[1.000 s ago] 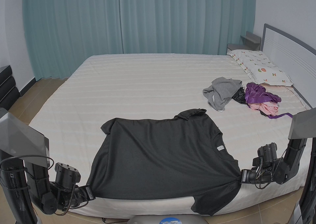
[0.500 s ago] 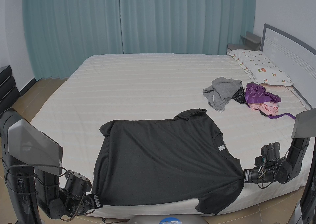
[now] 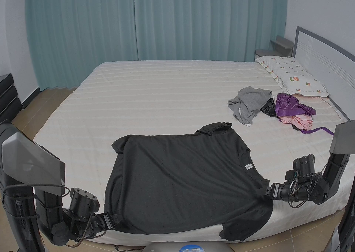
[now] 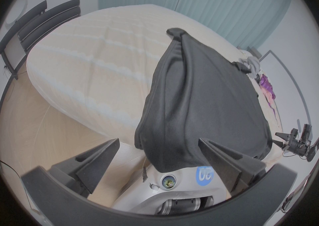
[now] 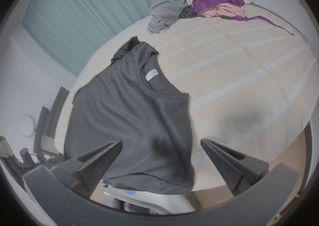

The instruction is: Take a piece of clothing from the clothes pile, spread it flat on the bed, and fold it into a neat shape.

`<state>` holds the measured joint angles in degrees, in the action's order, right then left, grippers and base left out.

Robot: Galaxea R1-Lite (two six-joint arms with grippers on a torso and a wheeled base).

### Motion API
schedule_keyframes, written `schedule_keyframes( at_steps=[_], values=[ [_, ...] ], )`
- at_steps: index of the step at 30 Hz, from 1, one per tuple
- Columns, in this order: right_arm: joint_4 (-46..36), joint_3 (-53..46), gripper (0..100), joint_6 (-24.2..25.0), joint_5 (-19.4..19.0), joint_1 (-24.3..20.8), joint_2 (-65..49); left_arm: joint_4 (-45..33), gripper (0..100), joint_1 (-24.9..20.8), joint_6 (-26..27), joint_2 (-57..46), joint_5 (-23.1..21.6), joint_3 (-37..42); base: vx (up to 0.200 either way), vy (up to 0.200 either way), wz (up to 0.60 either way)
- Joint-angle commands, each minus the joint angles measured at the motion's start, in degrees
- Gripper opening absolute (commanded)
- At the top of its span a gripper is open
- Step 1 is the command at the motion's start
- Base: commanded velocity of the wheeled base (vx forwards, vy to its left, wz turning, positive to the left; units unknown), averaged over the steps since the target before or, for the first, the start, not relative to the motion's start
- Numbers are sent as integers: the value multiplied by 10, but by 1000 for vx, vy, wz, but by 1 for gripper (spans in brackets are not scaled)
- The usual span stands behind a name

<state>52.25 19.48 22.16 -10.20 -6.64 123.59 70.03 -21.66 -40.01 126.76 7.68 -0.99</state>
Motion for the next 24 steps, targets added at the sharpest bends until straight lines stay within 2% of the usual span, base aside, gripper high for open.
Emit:
schedule_keyframes(
  at_steps=[1, 2, 6, 9, 13, 17, 24],
  values=[
    [0, -8, 100, 45, -20, -23, -54, 3, 100, 32, 0, -67, -5, 6, 0, 0, 0],
    [6, -8, 100, 71, -19, -34, -53, 5, 100, 48, 0, -86, -6, 0, 0, 0, 0],
    [6, -9, 100, 109, -20, -46, -61, 9, 100, 59, -1, -119, -10, -24, 0, 0, 0],
    [7, -16, 100, 118, -21, -45, -64, 9, 100, 60, -3, -115, -11, -29, 0, 0, 0],
    [7, -17, 100, 120, -21, -43, -64, 9, 100, 63, -51, -113, -18, -49, 0, 0, 0],
    [7, -19, 100, 122, -22, -43, -70, 5, 100, 80, -64, -113, -30, -53, 0, 0, 0],
    [7, -20, 100, 123, -22, -43, -70, 5, 100, 84, -65, -110, -44, -53, 0, 171, 0]
  ],
)
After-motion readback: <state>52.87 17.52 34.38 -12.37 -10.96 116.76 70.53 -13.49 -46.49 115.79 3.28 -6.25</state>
